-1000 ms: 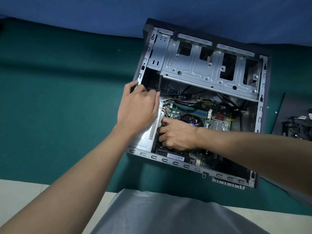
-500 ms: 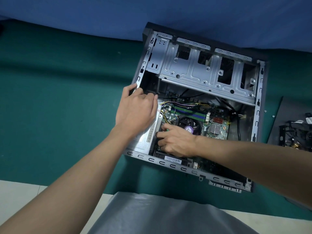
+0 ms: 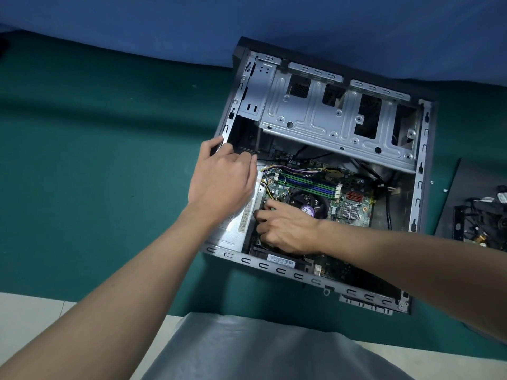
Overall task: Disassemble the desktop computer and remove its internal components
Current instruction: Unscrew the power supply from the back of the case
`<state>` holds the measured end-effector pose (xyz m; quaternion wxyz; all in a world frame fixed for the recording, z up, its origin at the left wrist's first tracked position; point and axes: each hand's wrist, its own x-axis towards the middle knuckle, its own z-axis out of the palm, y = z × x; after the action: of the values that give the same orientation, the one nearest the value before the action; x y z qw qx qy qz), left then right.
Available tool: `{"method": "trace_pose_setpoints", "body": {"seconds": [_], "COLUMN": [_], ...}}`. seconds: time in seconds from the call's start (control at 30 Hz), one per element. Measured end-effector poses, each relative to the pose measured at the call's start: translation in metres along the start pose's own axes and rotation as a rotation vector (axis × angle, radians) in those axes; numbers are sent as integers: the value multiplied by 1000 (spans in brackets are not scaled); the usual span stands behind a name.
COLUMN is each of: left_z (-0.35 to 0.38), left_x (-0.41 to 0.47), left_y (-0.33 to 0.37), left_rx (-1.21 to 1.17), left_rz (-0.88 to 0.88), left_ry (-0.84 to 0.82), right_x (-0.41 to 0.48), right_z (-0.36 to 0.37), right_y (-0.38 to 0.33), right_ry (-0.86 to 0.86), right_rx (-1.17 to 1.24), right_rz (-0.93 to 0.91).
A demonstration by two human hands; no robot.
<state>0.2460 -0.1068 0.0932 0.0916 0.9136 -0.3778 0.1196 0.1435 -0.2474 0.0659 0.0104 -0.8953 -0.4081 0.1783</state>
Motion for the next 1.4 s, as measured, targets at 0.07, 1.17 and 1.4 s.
{"method": "trace_pose_setpoints", "body": {"seconds": [0.07, 1.17, 1.4], "left_z": [0, 0, -2], "left_x": [0, 0, 0], "left_y": [1, 0, 1], "left_rx": [2, 3, 10], "left_rz": [0, 7, 5], "left_ry": [-4, -24, -45], "right_x": [-1, -50, -52], "right_z": [1, -63, -43], "right_y": [-4, 20, 6], "right_ry": [-18, 229, 452], "right_rx": [-3, 73, 1114], "right_rz": [-8, 557, 900]}}
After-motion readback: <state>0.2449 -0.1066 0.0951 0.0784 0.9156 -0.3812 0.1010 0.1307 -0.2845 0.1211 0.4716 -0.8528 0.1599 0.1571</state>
